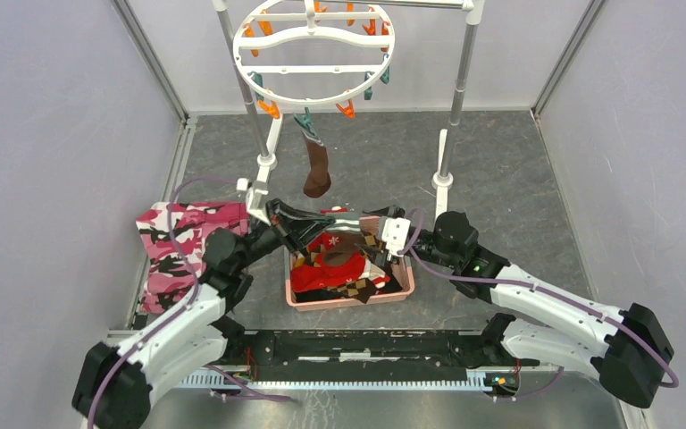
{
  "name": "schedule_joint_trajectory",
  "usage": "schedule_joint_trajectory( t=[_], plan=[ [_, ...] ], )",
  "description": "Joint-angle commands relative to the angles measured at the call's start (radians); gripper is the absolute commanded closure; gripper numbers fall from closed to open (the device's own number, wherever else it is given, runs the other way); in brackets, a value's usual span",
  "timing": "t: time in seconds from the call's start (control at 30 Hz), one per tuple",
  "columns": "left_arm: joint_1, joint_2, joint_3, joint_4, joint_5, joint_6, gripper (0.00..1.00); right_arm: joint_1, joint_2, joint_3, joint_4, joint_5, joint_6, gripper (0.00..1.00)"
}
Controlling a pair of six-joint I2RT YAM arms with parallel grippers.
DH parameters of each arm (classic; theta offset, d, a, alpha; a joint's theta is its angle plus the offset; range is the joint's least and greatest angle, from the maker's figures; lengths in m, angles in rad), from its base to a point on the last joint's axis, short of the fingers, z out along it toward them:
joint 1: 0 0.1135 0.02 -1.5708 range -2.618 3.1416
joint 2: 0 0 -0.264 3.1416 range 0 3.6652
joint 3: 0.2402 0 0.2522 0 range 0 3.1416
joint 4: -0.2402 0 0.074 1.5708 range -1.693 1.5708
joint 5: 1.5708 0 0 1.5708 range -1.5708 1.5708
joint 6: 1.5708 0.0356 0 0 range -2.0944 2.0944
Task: Clip the socks to the hanger
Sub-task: Adjust the sock.
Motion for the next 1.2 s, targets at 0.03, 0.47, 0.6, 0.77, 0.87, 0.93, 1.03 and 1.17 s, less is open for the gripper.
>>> schedule_joint_trajectory(
  t=[0.03, 0.47, 0.6, 0.77, 0.87, 0.93, 1.03, 1.17],
  plan=[
    [-0.004, -0.144, -0.087, 0.008, -0.167, 0.440, 0.98, -0.028, -0.012, 0.058, -0.014, 0.086, 0.132, 0.23],
    [-0.005, -0.075, -0.108, 0.249, -0.124, 0.563, 0.98, -0.114, 0.126, 0.145, 0.186, -0.263, 0.511, 0.10],
    [-0.007, -0.081, -0.112, 0.274, -0.115, 0.557, 0.98, -0.114, 0.174, 0.169, 0.246, -0.300, 0.602, 0.20],
    [-0.011, -0.081, -0.111, 0.286, -0.114, 0.539, 0.98, -0.114, 0.203, 0.198, 0.253, -0.291, 0.626, 0.34],
    [-0.012, -0.071, -0.104, 0.291, -0.114, 0.527, 0.98, -0.113, 0.223, 0.213, 0.277, -0.309, 0.657, 0.49],
    [-0.013, -0.063, -0.100, 0.293, -0.116, 0.519, 0.98, -0.113, 0.233, 0.223, 0.291, -0.318, 0.673, 0.62],
    [-0.013, -0.051, -0.092, 0.295, -0.127, 0.488, 0.98, -0.113, 0.242, 0.238, 0.269, -0.319, 0.656, 0.94],
    [-0.013, -0.060, -0.079, 0.263, -0.182, 0.432, 0.88, -0.114, 0.220, 0.250, 0.161, -0.246, 0.571, 1.00]
  ],
)
